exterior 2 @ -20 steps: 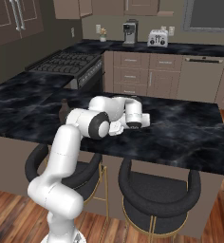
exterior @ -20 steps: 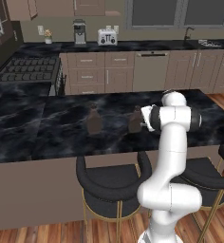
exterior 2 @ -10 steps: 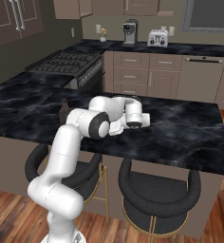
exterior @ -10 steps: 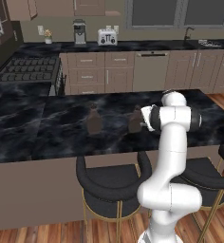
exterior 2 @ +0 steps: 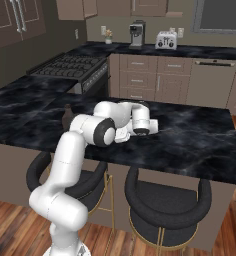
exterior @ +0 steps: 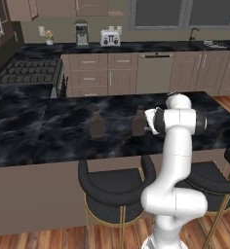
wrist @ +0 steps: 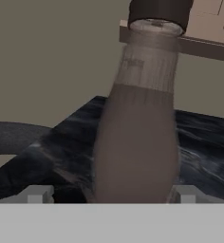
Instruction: The dining table condiment station is running low on syrup bottle. Refill the condiment station by opening the cabinet and taking the syrup bottle from the cabinet and placing it on the dining table.
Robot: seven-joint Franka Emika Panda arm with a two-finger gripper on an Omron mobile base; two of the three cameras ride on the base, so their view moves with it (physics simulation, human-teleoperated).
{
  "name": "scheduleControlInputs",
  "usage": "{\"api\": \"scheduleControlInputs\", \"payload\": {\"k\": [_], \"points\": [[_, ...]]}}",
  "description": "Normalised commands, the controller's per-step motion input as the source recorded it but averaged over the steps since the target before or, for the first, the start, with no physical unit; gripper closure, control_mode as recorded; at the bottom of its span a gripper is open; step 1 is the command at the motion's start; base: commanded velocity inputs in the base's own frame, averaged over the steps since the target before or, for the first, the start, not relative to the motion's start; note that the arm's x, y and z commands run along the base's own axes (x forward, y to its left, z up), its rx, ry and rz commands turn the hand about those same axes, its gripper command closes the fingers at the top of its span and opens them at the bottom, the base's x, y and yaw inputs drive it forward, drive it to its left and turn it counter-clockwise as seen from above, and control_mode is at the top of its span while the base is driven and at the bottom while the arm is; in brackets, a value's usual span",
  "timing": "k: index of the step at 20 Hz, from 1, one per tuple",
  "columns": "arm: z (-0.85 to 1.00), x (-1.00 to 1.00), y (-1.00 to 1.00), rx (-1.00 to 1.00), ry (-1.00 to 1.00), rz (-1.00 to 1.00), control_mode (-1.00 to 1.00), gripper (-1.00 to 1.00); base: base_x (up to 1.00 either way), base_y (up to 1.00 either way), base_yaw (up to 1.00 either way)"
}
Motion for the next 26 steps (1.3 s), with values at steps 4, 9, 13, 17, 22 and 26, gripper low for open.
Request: {"api": "scheduleControlInputs", "payload": {"k": [4,9,13,17,22,26], "points": [[0.09,0.0,0.0,0.0,0.02,0.0,-1.0,-1.0,0.0,0.0,0.0],[0.22,0.0,-0.04,0.0,0.03,0.0,-1.0,-1.0,0.0,0.0,0.0],[0.23,-0.09,-0.16,0.0,0.0,0.0,-1.0,-1.0,0.0,0.0,0.0],[0.19,-0.2,-0.22,0.0,0.0,0.0,-1.0,-1.0,0.0,0.0,0.0],[0.16,-0.17,-0.21,0.0,0.0,0.0,-1.0,-1.0,0.0,0.0,0.0],[0.23,-0.34,-0.16,0.0,-0.01,0.0,-1.0,-1.0,0.0,0.0,0.0]]}}
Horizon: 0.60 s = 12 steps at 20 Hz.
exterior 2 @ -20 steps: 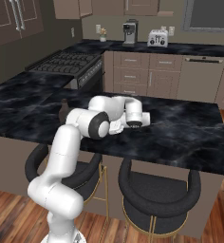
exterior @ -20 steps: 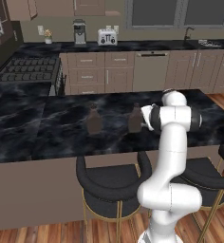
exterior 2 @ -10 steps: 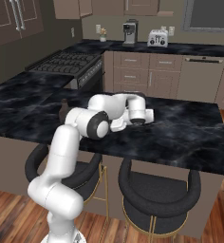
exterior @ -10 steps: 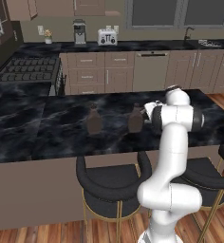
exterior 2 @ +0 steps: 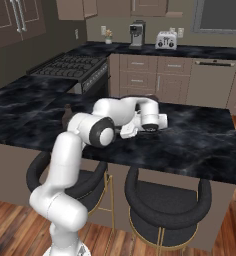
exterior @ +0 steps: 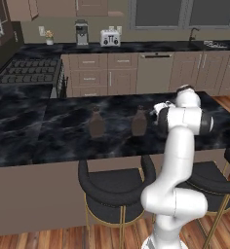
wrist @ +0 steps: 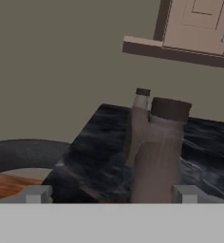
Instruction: The dining table condiment station is running low on syrup bottle. Refill the condiment station by opening the cabinet and taking the syrup bottle from the cabinet and placing it on the dining table.
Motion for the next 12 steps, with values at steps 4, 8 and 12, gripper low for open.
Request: {"api": "scheduleControlInputs", "payload": {"k": [4,8,12], "points": [[0.39,-0.75,-0.01,0.0,-0.1,-0.01,-1.0,-1.0,0.0,0.0,0.0],[0.56,-0.94,0.0,-0.03,-0.17,-0.01,-1.0,-1.0,0.0,0.0,0.0],[0.69,-0.98,0.0,-0.06,-0.13,-0.04,-1.0,-1.0,0.0,0.0,0.0]]}}
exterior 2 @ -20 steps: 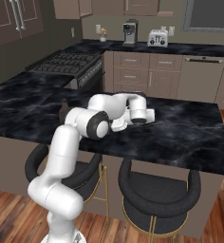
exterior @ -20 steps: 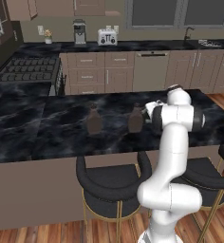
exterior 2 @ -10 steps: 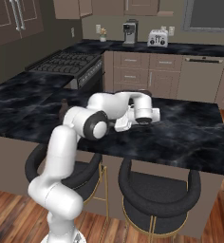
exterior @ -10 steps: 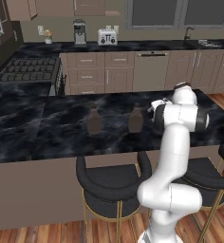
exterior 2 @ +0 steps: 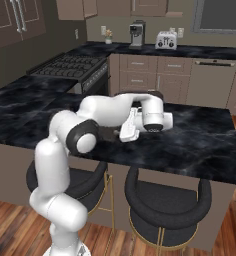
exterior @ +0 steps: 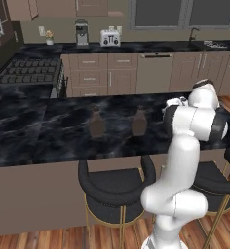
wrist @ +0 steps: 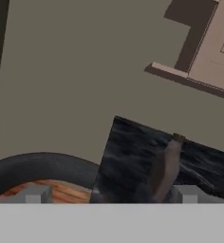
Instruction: The dining table condiment station is running low on syrup bottle. Refill the condiment station by opening the cabinet and taking the syrup bottle from the cabinet and placing it on the dining table.
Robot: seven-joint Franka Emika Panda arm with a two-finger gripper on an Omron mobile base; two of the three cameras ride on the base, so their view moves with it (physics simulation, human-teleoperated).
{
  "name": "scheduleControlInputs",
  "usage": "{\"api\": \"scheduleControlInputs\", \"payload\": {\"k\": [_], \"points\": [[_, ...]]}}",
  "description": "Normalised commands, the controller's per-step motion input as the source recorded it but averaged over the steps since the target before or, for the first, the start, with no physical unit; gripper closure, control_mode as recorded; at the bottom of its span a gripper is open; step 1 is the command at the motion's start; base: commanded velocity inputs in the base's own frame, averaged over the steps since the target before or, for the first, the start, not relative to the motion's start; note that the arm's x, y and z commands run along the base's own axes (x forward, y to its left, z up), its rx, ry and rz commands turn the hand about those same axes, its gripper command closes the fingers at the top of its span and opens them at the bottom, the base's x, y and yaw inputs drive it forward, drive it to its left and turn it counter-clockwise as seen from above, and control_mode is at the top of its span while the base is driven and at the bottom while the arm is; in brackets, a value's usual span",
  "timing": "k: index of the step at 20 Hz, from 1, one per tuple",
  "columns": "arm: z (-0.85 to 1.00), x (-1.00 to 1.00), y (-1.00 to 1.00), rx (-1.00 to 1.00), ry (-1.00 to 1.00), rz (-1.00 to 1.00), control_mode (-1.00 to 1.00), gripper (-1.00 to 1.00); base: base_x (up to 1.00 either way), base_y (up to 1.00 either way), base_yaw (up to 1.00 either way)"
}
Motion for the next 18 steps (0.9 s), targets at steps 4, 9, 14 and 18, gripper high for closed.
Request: {"api": "scheduleControlInputs", "payload": {"k": [4,9,14,18], "points": [[0.81,-0.89,0.07,-0.1,-0.11,-0.08,-1.0,-1.0,0.0,0.0,0.0],[0.79,-0.75,0.16,-0.14,-0.08,-0.13,-1.0,-1.0,0.0,0.0,0.0],[0.65,-0.59,0.33,-0.17,-0.01,-0.17,-1.0,-1.0,0.0,0.0,0.0],[0.36,-0.56,0.45,-0.19,0.0,-0.19,-1.0,-1.0,0.0,0.0,0.0]]}}
